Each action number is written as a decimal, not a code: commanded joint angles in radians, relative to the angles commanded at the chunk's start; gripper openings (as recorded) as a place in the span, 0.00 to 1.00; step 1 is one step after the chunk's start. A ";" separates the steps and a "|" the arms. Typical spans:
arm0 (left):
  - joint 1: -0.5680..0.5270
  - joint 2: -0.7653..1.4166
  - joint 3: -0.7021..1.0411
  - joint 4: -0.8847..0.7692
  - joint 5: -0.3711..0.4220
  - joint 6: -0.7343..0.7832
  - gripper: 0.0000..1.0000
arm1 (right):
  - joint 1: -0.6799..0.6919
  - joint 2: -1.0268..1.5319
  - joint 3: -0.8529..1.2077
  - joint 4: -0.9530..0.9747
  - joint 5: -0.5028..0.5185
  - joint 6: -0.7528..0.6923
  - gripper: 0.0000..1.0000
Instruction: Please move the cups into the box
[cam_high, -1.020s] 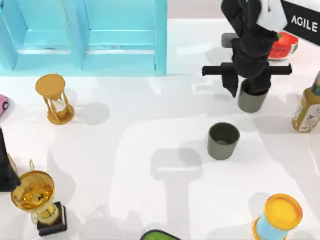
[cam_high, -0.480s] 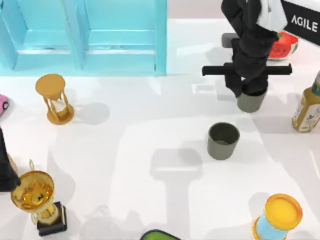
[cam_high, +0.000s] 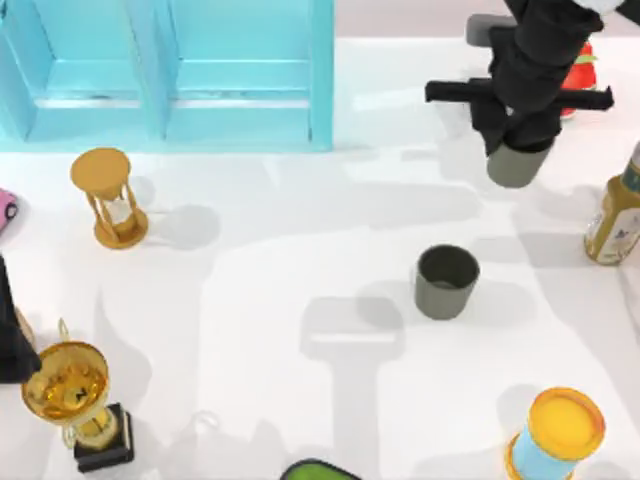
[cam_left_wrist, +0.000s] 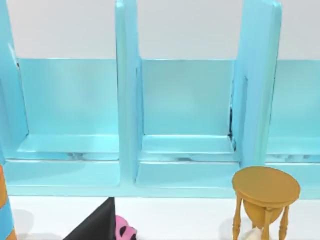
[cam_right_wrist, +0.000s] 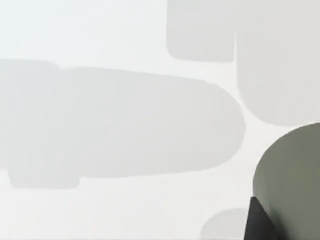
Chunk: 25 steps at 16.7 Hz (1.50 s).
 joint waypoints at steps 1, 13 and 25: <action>0.000 0.000 0.000 0.000 0.000 0.000 1.00 | -0.016 -0.010 0.019 -0.018 -0.006 -0.016 0.00; 0.000 0.000 0.000 0.000 0.000 0.000 1.00 | -0.155 -0.049 0.076 -0.189 0.052 -0.169 0.00; 0.000 0.000 0.000 0.000 0.000 0.000 1.00 | -0.641 -0.607 -0.218 -0.060 0.021 -0.659 0.00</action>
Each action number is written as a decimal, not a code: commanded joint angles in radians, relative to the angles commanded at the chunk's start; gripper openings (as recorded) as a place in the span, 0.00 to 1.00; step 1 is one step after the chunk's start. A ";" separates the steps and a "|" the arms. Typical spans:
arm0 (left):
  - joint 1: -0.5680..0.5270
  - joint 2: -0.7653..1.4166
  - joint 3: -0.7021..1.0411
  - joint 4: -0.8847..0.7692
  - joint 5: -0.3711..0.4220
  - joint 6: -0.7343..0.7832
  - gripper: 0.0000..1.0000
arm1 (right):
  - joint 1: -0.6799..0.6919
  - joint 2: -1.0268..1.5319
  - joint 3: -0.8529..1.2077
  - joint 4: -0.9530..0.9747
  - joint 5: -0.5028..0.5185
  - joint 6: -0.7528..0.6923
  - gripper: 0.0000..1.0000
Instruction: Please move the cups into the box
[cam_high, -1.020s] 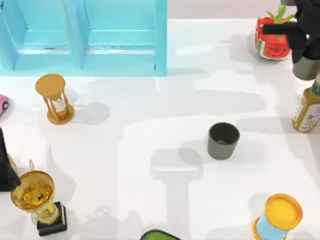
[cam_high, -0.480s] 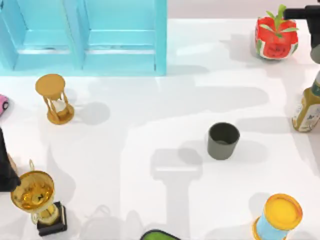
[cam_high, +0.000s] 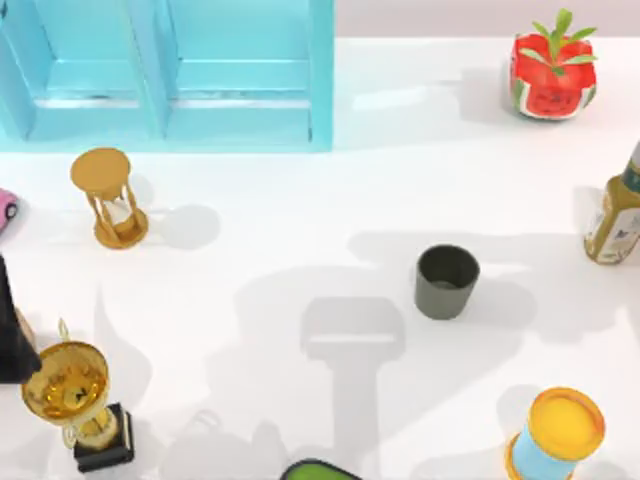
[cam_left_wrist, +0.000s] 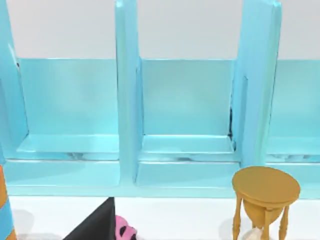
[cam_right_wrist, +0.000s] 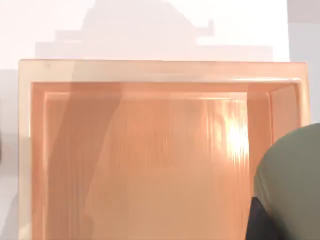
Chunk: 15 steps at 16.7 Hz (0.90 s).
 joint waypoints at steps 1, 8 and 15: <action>0.000 0.000 0.000 0.000 0.000 0.000 1.00 | -0.045 -0.060 -0.075 0.005 -0.005 -0.046 0.00; 0.000 0.000 0.000 0.000 0.000 0.000 1.00 | -0.176 -0.288 -0.570 -0.066 -0.045 -0.178 0.00; 0.000 0.000 0.000 0.000 0.000 0.000 1.00 | -0.192 -0.328 -0.664 -0.117 -0.058 -0.194 0.00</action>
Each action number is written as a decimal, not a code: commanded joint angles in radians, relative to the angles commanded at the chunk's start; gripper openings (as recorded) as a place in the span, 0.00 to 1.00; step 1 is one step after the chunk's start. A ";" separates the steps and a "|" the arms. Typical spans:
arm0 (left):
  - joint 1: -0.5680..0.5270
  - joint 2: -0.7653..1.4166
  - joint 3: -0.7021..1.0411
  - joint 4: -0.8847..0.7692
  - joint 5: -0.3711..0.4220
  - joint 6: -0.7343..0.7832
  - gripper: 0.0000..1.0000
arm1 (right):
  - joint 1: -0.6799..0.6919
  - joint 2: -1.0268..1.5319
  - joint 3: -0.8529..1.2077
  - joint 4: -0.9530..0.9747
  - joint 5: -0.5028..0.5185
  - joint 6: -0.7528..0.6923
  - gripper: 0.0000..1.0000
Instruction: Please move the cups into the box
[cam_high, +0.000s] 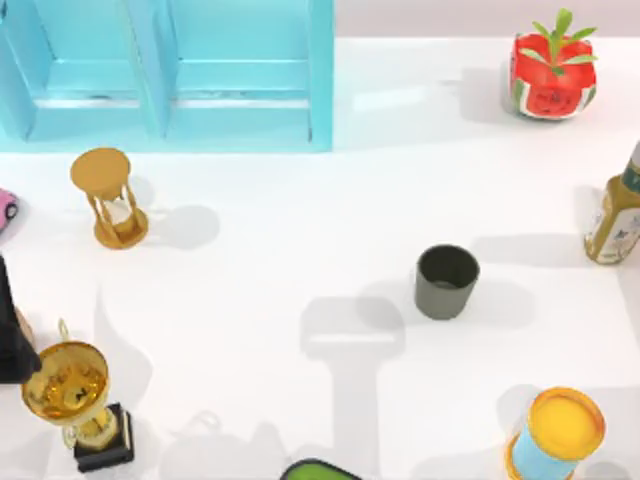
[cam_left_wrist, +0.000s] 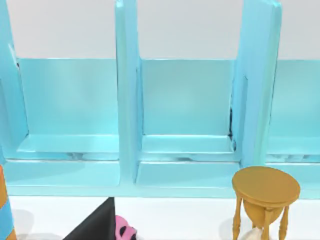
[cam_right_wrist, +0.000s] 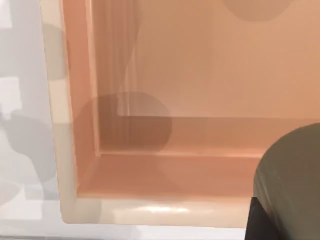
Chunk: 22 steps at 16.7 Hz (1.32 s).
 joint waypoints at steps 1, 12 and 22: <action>0.000 0.000 0.000 0.000 0.000 0.000 1.00 | 0.005 0.005 0.002 0.001 0.001 0.002 0.00; 0.000 0.000 0.000 0.000 0.000 0.000 1.00 | -0.014 0.035 -0.226 0.260 -0.001 -0.014 0.00; 0.000 0.000 0.000 0.000 0.000 0.000 1.00 | -0.014 0.035 -0.226 0.260 -0.001 -0.014 0.53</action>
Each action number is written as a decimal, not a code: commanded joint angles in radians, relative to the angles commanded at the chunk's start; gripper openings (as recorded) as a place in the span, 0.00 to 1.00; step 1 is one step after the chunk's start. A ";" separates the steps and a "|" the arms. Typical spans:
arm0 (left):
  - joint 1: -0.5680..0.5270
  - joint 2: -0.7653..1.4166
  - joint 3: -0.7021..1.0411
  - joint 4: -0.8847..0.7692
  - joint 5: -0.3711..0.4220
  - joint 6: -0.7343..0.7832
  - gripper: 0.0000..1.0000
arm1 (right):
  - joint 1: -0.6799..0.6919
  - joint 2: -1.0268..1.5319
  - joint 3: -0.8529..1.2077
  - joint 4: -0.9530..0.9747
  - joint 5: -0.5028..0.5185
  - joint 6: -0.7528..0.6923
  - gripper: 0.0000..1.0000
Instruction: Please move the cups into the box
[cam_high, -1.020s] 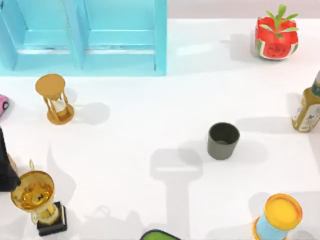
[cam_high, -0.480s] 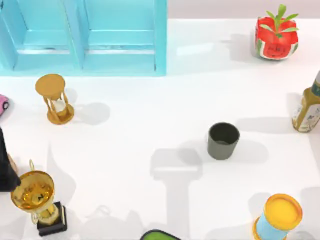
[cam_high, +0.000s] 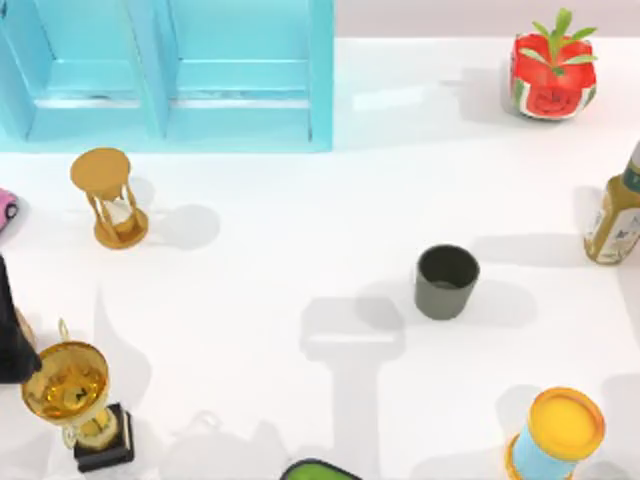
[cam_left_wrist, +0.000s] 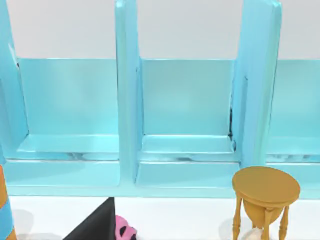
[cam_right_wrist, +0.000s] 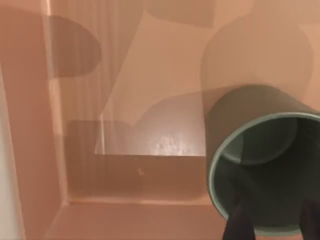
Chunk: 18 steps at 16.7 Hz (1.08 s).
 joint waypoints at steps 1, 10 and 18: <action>0.000 0.000 0.000 0.000 0.000 0.000 1.00 | 0.000 0.000 0.000 0.000 0.000 0.000 0.60; 0.000 0.000 0.000 0.000 0.000 0.000 1.00 | 0.000 0.000 0.000 0.000 0.000 0.000 1.00; 0.000 0.000 0.000 0.000 0.000 0.000 1.00 | -0.003 0.003 0.041 -0.041 -0.002 -0.001 1.00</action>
